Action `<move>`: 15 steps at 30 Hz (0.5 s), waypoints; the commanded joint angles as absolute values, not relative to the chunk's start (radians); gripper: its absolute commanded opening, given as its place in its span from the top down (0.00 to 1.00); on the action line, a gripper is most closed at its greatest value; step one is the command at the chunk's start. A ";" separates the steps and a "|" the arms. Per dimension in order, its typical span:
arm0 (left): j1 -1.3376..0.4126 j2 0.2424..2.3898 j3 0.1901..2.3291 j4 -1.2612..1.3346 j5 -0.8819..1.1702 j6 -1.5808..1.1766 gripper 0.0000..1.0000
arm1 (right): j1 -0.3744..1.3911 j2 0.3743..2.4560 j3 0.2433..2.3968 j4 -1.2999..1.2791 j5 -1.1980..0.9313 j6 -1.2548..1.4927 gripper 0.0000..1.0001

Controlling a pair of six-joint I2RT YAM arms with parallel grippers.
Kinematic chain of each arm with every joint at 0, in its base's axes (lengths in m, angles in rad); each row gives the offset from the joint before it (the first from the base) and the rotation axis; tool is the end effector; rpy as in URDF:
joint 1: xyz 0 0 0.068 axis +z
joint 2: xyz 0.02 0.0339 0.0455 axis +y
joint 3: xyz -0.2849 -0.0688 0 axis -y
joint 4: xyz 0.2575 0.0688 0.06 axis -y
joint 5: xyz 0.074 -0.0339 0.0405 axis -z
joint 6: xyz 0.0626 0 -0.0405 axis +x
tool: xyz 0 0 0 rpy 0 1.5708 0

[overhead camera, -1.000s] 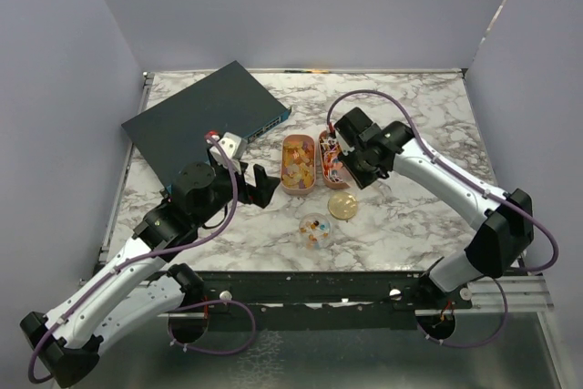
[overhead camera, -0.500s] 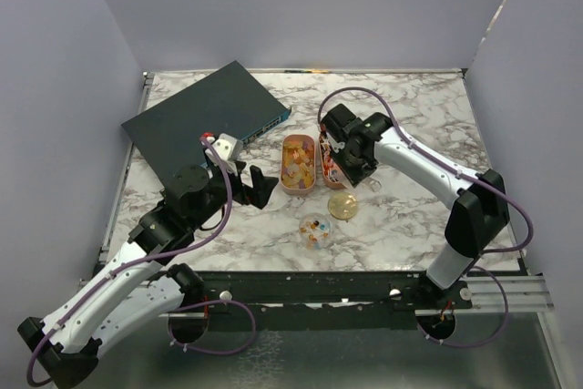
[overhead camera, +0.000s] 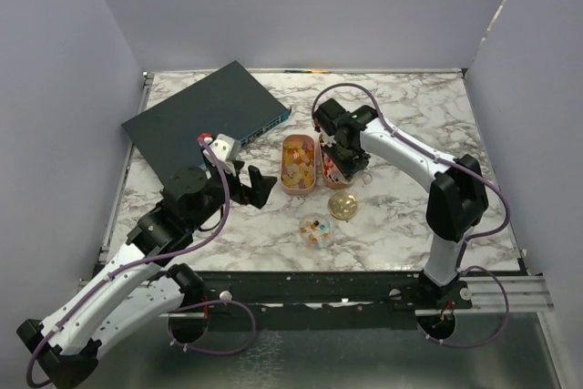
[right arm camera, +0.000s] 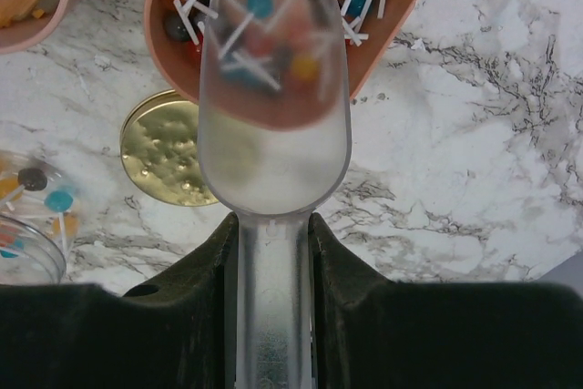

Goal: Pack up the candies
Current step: Scoop the fake candies from the storage box.

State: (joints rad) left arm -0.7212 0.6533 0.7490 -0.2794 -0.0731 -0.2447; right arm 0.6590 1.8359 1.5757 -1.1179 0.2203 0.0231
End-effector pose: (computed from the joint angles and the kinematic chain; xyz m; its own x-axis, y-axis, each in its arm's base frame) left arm 0.1371 -0.1144 0.3461 -0.2796 -0.0759 -0.9571 0.5533 0.8019 -0.2252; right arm 0.3126 0.2248 0.2476 -0.7888 -0.5824 -0.1964 -0.5464 0.8108 -0.2100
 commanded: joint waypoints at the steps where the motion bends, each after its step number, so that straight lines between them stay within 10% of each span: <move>1: -0.719 0.641 0.741 -0.294 -0.102 -0.231 0.01 | 0.640 1.879 1.614 -1.102 0.221 0.009 1.00; 15: -0.719 0.648 0.743 -0.301 -0.122 -0.224 0.01 | 0.607 1.995 1.683 -1.036 0.177 -0.029 0.99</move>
State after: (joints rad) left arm -0.7212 0.6525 0.7490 -0.2821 -0.0978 -0.2409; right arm 0.6189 1.9530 1.6474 -1.0779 0.2111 -0.0158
